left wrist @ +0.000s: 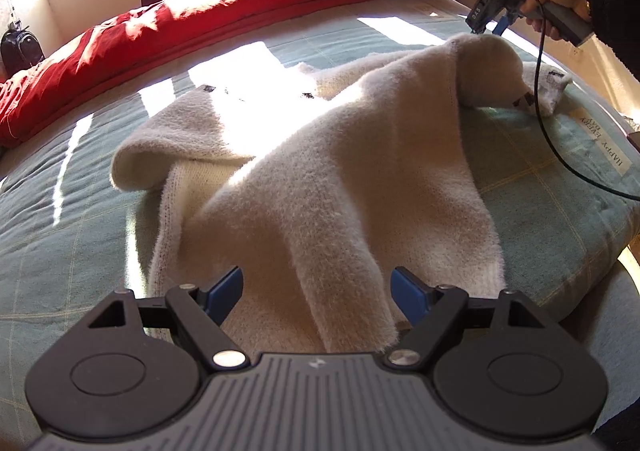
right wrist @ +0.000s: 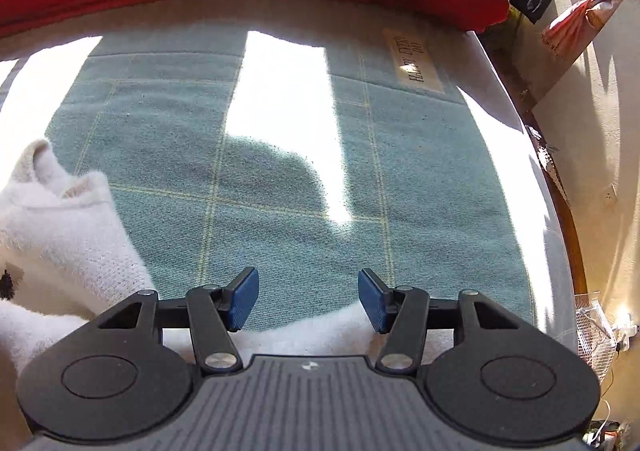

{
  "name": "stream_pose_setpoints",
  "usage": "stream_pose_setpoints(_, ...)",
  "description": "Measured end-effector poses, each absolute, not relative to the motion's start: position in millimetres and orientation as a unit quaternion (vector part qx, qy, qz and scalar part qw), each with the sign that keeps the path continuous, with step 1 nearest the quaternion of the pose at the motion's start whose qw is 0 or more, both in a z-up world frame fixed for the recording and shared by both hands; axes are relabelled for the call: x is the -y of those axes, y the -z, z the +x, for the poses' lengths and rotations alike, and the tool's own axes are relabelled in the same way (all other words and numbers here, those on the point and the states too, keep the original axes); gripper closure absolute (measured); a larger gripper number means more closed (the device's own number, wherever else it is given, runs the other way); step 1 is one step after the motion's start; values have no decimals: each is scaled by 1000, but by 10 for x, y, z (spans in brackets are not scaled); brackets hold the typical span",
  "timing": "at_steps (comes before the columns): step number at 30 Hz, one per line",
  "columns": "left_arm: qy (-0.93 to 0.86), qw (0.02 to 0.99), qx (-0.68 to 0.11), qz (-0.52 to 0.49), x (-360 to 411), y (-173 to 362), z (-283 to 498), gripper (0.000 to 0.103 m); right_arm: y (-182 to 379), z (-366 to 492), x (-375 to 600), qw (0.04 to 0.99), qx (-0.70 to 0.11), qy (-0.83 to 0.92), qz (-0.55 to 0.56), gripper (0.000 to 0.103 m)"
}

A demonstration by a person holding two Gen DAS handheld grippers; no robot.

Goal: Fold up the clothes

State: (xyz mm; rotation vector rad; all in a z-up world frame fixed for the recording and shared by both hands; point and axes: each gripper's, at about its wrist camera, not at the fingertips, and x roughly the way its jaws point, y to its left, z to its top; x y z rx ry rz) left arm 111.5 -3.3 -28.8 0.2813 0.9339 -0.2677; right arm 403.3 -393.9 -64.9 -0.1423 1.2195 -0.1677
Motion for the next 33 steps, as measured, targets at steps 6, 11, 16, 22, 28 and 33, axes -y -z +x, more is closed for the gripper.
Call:
stream_pose_setpoints(6,130,872,-452,135,4,333,1139,22,809,3819,4032,770,-630,58,-80,43)
stream_pose_setpoints(11,142,876,-442,128,66,322,1123,22,616,3116,4044,768,-634,33,-82,43)
stream_pose_setpoints(16,166,882,-425,122,158,239,983,22,584,2480,3910,774,-630,12,-63,43)
stream_pose_setpoints(22,164,890,-407,127,157,106,793,22,813,2078,3759,766,-642,-8,-41,43)
stream_pose_setpoints(28,149,893,-405,125,49,62,713,22,492,2012,3760,822,-566,-7,-68,43)
stream_pose_setpoints(33,136,891,-416,122,20,105,734,22,523,2115,3779,826,-547,-41,-127,43)
